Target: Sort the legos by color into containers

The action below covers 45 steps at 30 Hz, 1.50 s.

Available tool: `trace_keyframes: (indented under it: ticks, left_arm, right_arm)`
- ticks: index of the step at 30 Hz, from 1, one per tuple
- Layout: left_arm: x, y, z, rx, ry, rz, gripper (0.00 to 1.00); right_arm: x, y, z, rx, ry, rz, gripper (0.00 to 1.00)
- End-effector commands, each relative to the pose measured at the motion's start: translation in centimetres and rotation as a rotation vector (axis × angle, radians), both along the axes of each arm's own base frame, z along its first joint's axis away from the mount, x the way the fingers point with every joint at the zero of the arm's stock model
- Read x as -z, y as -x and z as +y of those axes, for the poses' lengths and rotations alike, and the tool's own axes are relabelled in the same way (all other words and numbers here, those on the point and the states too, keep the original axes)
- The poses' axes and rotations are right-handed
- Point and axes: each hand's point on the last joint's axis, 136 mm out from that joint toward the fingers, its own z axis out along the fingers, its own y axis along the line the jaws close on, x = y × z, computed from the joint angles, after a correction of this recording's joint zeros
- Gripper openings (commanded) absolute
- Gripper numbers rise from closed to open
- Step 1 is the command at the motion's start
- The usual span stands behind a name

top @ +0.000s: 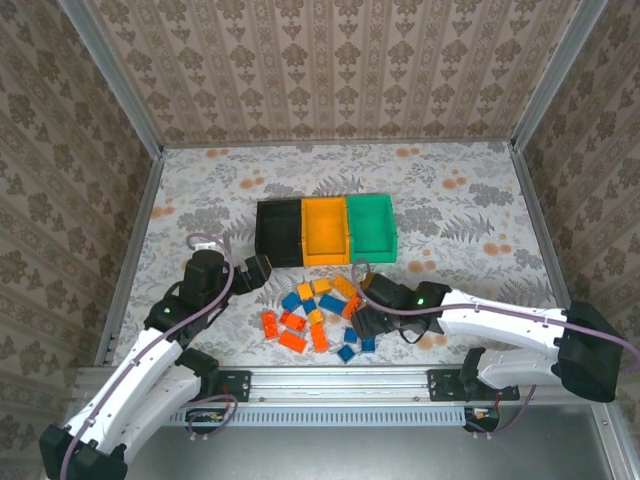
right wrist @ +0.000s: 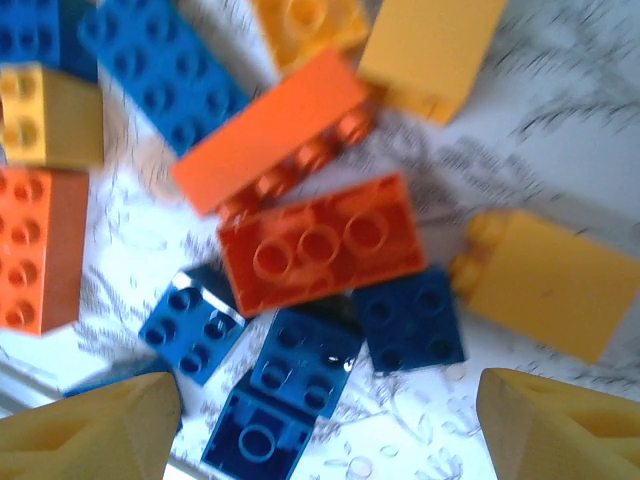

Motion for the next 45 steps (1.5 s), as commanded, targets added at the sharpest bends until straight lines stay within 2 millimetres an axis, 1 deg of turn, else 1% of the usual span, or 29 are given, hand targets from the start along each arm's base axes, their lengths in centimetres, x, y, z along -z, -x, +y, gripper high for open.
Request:
trace_keyframes:
  ticks: [1, 4, 10, 13, 14, 15, 17, 22, 23, 27, 30, 33, 34, 36, 38, 39, 40, 43, 44, 45]
  left_arm:
    - [1.1, 0.3, 0.2, -0.008, -0.022, 0.034, 1.0]
    - [1.5, 0.3, 0.3, -0.007, -0.03, 0.044, 1.0]
    - [1.9, 0.3, 0.4, -0.011, -0.035, 0.051, 1.0]
    - [2.0, 0.3, 0.4, -0.013, -0.037, 0.052, 1.0]
    - [2.0, 0.3, 0.4, -0.012, -0.038, 0.053, 1.0]
    - [2.0, 0.3, 0.4, -0.013, -0.038, 0.055, 1.0]
    - [2.0, 0.3, 0.3, -0.011, -0.037, 0.055, 1.0]
    - [1.9, 0.2, 0.3, -0.007, -0.043, 0.056, 1.0]
    - [1.9, 0.2, 0.3, -0.006, -0.043, 0.054, 1.0]
    - [1.8, 0.0, 0.1, 0.0, -0.043, 0.053, 1.0]
    - [1.9, 0.0, -0.1, 0.007, -0.04, 0.055, 1.0]
    - [1.9, -0.1, -0.4, 0.021, -0.032, 0.054, 1.0]
    - [1.9, -0.1, -0.5, 0.022, -0.031, 0.055, 1.0]
    - [2.0, -0.1, -0.4, 0.019, -0.034, 0.062, 1.0]
    - [2.2, -0.1, -0.4, 0.016, -0.037, 0.07, 1.0]
    - [2.2, 0.0, -0.4, 0.019, -0.036, 0.074, 1.0]
    - [2.2, 0.0, -0.5, 0.021, -0.035, 0.076, 1.0]
    - [2.6, 0.3, -0.3, 0.02, -0.041, 0.097, 1.0]
    - [2.6, 0.4, -0.3, 0.021, -0.043, 0.101, 1.0]
    - [2.8, 0.5, -0.3, 0.019, -0.046, 0.109, 1.0]
  right_arm:
    - [2.3, 2.5, -0.4, -0.009, 0.065, 0.101, 0.8]
    - [3.3, 3.0, 0.2, -0.014, 0.072, 0.12, 0.79]
    - [4.9, 3.2, -0.2, 0.012, 0.11, 0.14, 0.74]
    - [4.9, 3.2, 0.1, 0.008, 0.102, 0.142, 0.73]
    - [5.6, 3.4, -0.2, 0.008, 0.131, 0.155, 0.72]
    - [5.7, 3.3, -0.3, 0.01, 0.139, 0.153, 0.71]
    - [5.9, 3.3, -0.9, 0.021, 0.165, 0.149, 0.65]
    - [6.0, 3.5, -1.6, 0.036, 0.168, 0.144, 0.47]
    - [5.2, 3.3, -1.4, 0.037, 0.136, 0.127, 0.43]
    - [3.7, 3.2, -1.5, 0.046, 0.085, 0.096, 0.35]
    - [1.4, 2.4, -1.5, 0.057, 0.036, 0.038, 0.32]
    - [-1.7, 0.1, -1.2, 0.074, -0.025, -0.036, 0.31]
    - [-2.8, -1.1, -1.1, 0.08, -0.043, -0.063, 0.31]
    - [-4.6, -3.9, -1.1, 0.1, -0.059, -0.117, 0.31]
    - [-7.0, -7.3, -0.6, 0.12, -0.083, -0.194, 0.32]
    - [-7.7, -8.7, -0.5, 0.133, -0.086, -0.229, 0.33]
    - [-8.3, -10.4, -0.5, 0.152, -0.085, -0.255, 0.33]
    - [-8.9, -15.1, -0.6, 0.229, -0.105, -0.294, 0.33]
    - [-8.9, -16.3, -0.9, 0.25, -0.1, -0.307, 0.34]
    - [-8.0, -17.8, -1.1, 0.274, -0.081, -0.302, 0.34]
